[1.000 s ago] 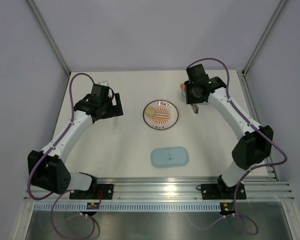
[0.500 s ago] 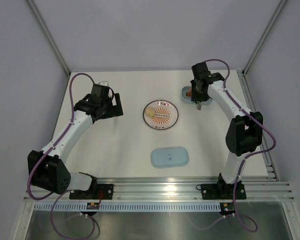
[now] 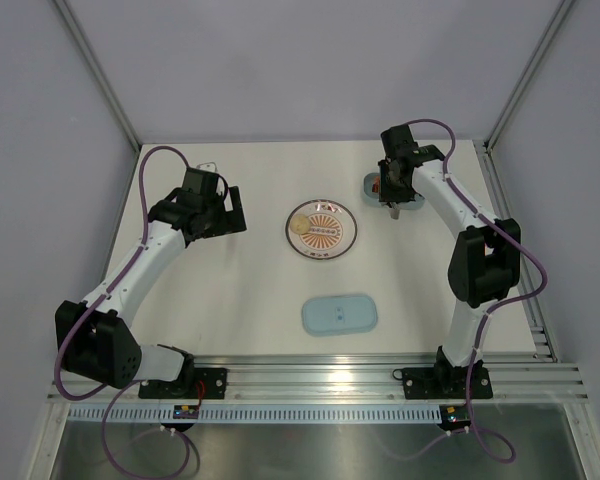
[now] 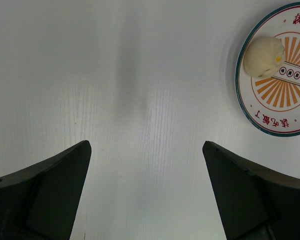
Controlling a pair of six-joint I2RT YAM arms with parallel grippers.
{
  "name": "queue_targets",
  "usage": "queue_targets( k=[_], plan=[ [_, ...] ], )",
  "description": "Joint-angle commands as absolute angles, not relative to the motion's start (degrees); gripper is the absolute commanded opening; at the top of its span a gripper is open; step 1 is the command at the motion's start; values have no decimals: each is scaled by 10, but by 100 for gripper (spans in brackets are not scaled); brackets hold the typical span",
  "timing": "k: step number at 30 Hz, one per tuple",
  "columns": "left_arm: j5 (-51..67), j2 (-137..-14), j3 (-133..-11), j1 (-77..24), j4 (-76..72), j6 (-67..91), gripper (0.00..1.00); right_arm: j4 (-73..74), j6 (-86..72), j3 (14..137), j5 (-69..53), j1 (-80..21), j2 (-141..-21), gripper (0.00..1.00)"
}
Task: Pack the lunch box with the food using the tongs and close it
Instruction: Place the fake food in the packing box.
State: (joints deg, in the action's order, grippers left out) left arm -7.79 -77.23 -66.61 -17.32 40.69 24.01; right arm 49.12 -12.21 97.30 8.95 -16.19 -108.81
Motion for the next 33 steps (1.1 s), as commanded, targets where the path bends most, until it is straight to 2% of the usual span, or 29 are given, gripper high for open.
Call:
queue_targets(
  k=[1, 6, 10, 12, 16, 28, 33],
  plan=[
    [-91, -773, -678, -172, 396, 235, 99, 474, -120, 1002, 82, -159, -1092, 24],
    [-92, -770, -676, -172, 396, 236, 99, 475, -120, 1001, 83, -160, -1087, 38],
    [-92, -767, -675, -172, 397, 236, 99, 478, -120, 1006, 86, -160, -1084, 41],
    [-92, -766, -675, -172, 398, 236, 99, 480, -119, 1009, 87, -159, -1083, 50],
    [-93, -762, -673, -172, 398, 236, 99, 482, -117, 1012, 91, -159, -1079, 56],
    [-93, -758, -671, -172, 399, 238, 99, 497, -111, 1038, 138, -160, -1026, 56],
    [-93, -754, -670, -171, 400, 237, 99, 488, -108, 1012, 195, -152, -975, 52]
  ],
)
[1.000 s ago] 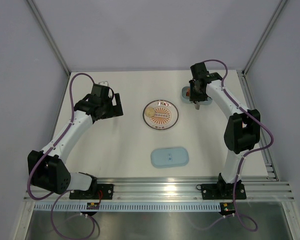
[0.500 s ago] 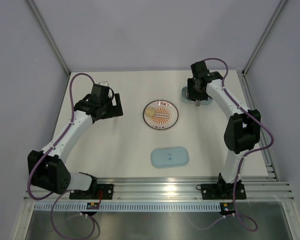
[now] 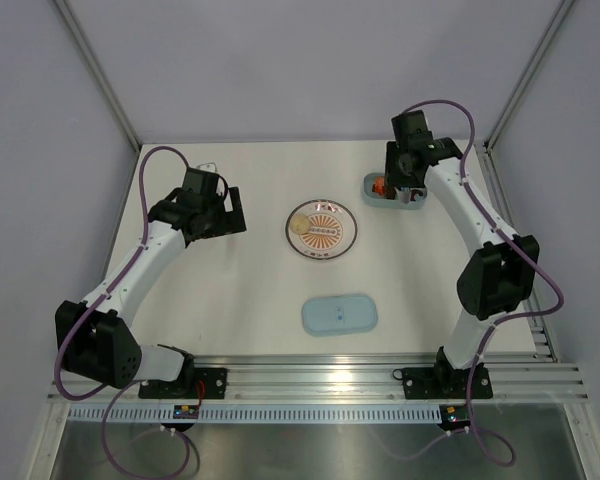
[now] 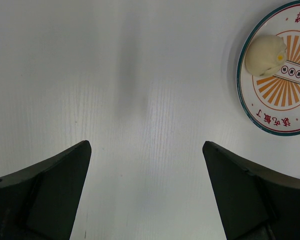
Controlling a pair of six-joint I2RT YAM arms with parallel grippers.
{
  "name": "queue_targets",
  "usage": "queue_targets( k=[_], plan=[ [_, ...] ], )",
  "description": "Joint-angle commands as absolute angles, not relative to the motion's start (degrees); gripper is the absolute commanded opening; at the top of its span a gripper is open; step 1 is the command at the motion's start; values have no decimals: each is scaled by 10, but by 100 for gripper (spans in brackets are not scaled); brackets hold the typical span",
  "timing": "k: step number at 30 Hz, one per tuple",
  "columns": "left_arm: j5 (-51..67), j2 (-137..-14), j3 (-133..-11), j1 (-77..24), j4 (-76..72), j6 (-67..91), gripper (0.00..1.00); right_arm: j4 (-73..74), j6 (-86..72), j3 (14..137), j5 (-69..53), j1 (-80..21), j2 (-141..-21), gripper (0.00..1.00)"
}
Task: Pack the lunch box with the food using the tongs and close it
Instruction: Place the fake food in the packing box, then place the clamp at the center of the board.
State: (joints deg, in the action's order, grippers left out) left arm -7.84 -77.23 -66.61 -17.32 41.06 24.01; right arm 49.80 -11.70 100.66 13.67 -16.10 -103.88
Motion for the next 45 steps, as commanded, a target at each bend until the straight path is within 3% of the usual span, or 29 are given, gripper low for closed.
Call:
queue_targets(
  k=[1, 11, 19, 22, 24, 26, 27, 30, 39, 43, 45],
  plan=[
    [-94, -753, -669, -171, 400, 237, 99, 484, -110, 989, 211, -149, -964, 51],
    [-87, -751, -677, -171, 402, 232, 99, 397, -173, 738, 278, -76, -781, 49],
    [-62, -763, -679, -171, 397, 236, 99, 293, -228, 556, 255, -55, -743, 51],
    [-59, -773, -690, -172, 403, 236, 99, 285, -245, 536, 253, -54, -757, 52],
    [-58, -774, -693, -172, 402, 234, 99, 288, -255, 528, 252, -54, -766, 58],
    [-58, -774, -695, -172, 403, 232, 99, 289, -261, 523, 252, -54, -762, 72],
    [-58, -774, -697, -171, 403, 232, 99, 292, -262, 523, 251, -54, -760, 84],
    [-55, -776, -699, -171, 403, 232, 99, 306, -263, 535, 243, -54, -753, 99],
    [-57, -774, -697, -172, 403, 230, 99, 361, -262, 593, 158, -60, -711, 99],
    [-54, -773, -696, -172, 403, 227, 99, 406, -292, 592, 132, -136, -687, 98],
    [-54, -774, -697, -172, 404, 226, 99, 424, -318, 582, 140, -222, -689, 95]
  ],
)
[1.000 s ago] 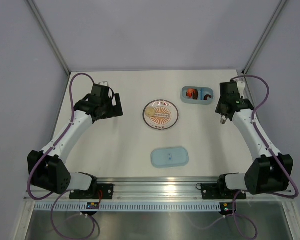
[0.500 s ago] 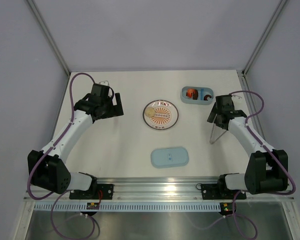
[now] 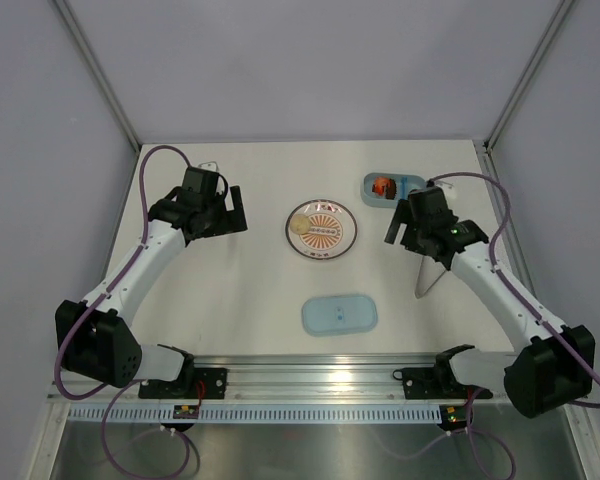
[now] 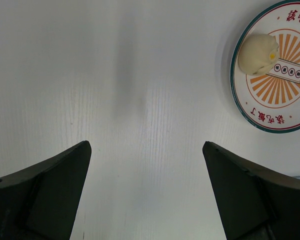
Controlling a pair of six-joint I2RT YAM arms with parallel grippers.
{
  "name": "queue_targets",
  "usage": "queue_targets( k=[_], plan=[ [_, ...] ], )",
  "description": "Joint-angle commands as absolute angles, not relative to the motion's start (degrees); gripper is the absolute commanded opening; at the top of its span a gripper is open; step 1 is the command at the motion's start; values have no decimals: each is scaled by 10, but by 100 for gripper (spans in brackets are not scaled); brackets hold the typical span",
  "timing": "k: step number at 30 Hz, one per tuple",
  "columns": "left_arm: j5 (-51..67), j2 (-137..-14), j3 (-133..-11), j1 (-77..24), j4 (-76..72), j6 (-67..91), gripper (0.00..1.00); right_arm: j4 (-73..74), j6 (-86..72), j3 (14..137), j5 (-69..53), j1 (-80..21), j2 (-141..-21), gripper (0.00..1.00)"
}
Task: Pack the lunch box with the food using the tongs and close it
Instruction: Place the clamp at the center of the board, then pick up the box lid from the center of the board.
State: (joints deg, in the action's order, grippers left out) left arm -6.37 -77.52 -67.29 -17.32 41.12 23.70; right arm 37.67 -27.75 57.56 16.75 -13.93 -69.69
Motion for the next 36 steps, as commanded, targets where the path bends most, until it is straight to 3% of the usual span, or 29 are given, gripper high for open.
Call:
queue_targets(
  k=[1, 9, 15, 19, 33, 36],
  plan=[
    [-54, -774, -697, -172, 404, 225, 99, 440, -356, 575, 136, -246, -694, 94],
    [-56, -759, -695, -173, 410, 225, 99, 398, -529, 445, 91, -398, -694, 72],
    [-57, -751, -688, -172, 416, 222, 99, 417, -579, 436, 136, -466, -733, 67],
    [-50, -751, -686, -172, 419, 221, 99, 401, -588, 421, 159, -476, -744, 51],
    [-45, -757, -686, -176, 412, 221, 99, 420, -605, 423, 204, -475, -759, 51],
    [-39, -762, -688, -178, 411, 223, 99, 425, -627, 410, 198, -475, -770, 45]
  ],
)
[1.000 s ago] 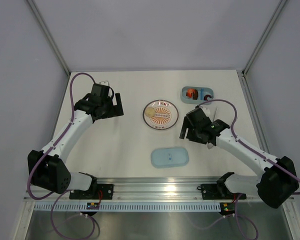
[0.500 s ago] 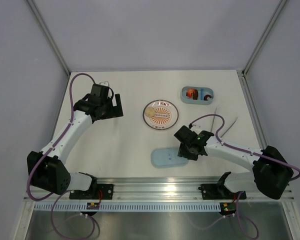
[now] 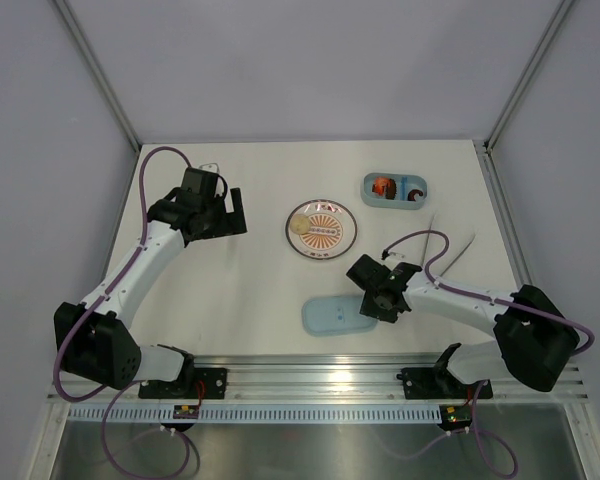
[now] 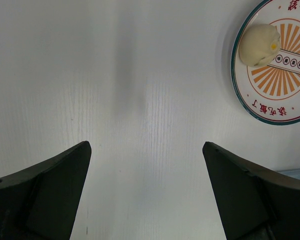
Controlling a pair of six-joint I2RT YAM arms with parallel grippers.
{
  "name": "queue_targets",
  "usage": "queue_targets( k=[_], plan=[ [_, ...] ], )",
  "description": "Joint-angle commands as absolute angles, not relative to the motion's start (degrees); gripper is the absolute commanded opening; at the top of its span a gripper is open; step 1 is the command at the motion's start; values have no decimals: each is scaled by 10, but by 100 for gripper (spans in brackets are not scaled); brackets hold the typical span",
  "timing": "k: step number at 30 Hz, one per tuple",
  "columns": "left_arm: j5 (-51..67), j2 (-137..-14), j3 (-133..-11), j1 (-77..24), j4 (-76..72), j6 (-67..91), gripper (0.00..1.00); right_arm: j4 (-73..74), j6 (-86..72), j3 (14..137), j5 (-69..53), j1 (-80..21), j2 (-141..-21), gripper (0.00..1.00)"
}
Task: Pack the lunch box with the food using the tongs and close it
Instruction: Pick up the box lid from the center of the board.
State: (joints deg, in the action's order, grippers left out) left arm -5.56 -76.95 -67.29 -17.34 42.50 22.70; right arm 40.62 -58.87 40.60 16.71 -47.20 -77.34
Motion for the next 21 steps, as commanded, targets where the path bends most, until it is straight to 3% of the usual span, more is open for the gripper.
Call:
queue_targets(
  k=[1, 9, 10, 13, 14, 21],
  plan=[
    [-36, -763, -690, -178, 410, 223, 99, 427, -635, 414, 198, -475, -774, 43],
    [-25, -765, -700, -178, 408, 222, 99, 372, -646, 402, 174, -475, -813, 29],
    [-26, -766, -700, -178, 410, 222, 99, 367, -649, 395, 171, -475, -812, 21],
    [-26, -764, -700, -178, 410, 221, 99, 367, -648, 391, 174, -475, -789, 10],
    [-24, -764, -699, -178, 410, 221, 99, 371, -644, 393, 182, -475, -780, 0],
    [77, -758, -634, -177, 377, 246, 99, 437, -546, 497, 222, -475, -725, 0]
  ],
)
